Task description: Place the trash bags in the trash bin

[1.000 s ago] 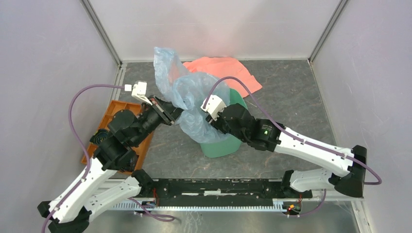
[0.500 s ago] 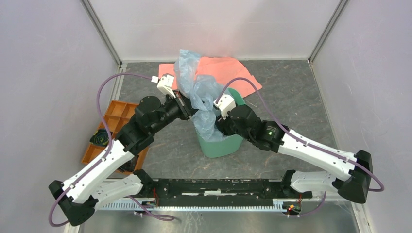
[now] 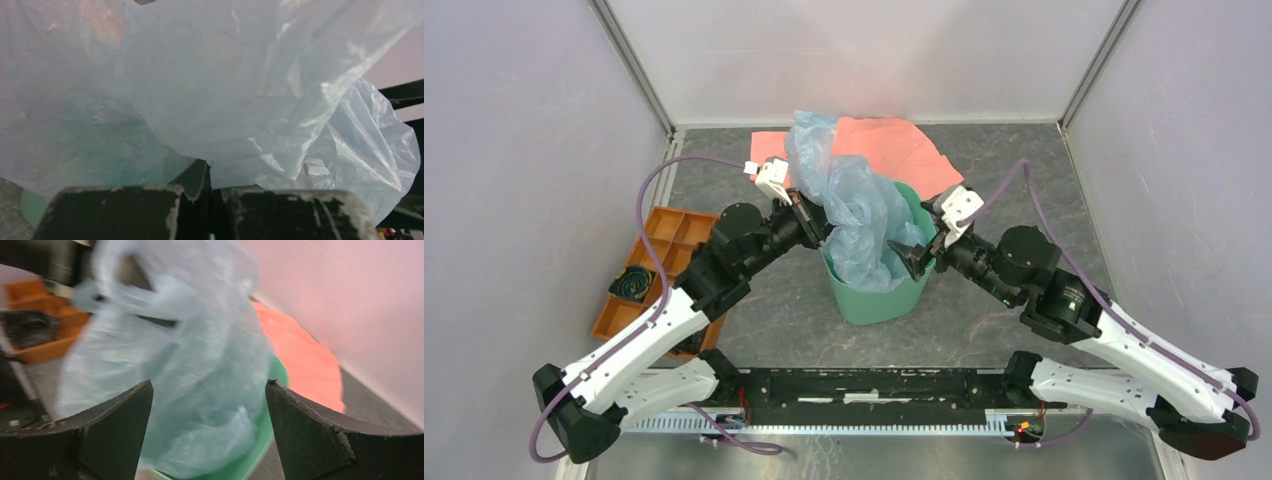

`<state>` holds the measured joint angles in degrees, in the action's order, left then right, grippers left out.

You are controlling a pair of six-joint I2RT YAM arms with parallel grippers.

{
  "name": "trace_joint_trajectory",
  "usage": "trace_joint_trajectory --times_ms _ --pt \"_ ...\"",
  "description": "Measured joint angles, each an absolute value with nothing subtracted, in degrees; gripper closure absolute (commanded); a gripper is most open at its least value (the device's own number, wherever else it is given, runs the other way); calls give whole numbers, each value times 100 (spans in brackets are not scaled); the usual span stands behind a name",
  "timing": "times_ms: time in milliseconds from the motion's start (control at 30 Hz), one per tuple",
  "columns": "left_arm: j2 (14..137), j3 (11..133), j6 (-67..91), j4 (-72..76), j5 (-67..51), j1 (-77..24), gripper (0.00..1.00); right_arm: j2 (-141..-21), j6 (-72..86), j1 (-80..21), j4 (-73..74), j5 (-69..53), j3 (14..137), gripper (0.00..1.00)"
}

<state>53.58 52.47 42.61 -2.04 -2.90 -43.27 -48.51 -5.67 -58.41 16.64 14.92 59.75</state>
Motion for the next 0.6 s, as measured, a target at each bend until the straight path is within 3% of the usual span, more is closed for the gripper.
trace_joint_trajectory --times_ms 67,267,333,467,600 --pt "5332 5111 4340 -45 -292 -4327 98 -4759 -563 -5841 1350 891 5887 11" --pt "5319 4965 4550 351 -292 -4327 98 -5203 -25 -5867 370 -270 5304 29" --pt "5317 4939 4600 438 -296 -4327 98 -5594 128 -5885 349 -51 5245 42" --pt "5242 4790 4672 613 -316 -4327 98 -6073 259 -5883 346 930 5223 56" --pt "5170 4613 4751 709 -344 -4327 98 -6375 95 -5881 34 1494 5177 55"
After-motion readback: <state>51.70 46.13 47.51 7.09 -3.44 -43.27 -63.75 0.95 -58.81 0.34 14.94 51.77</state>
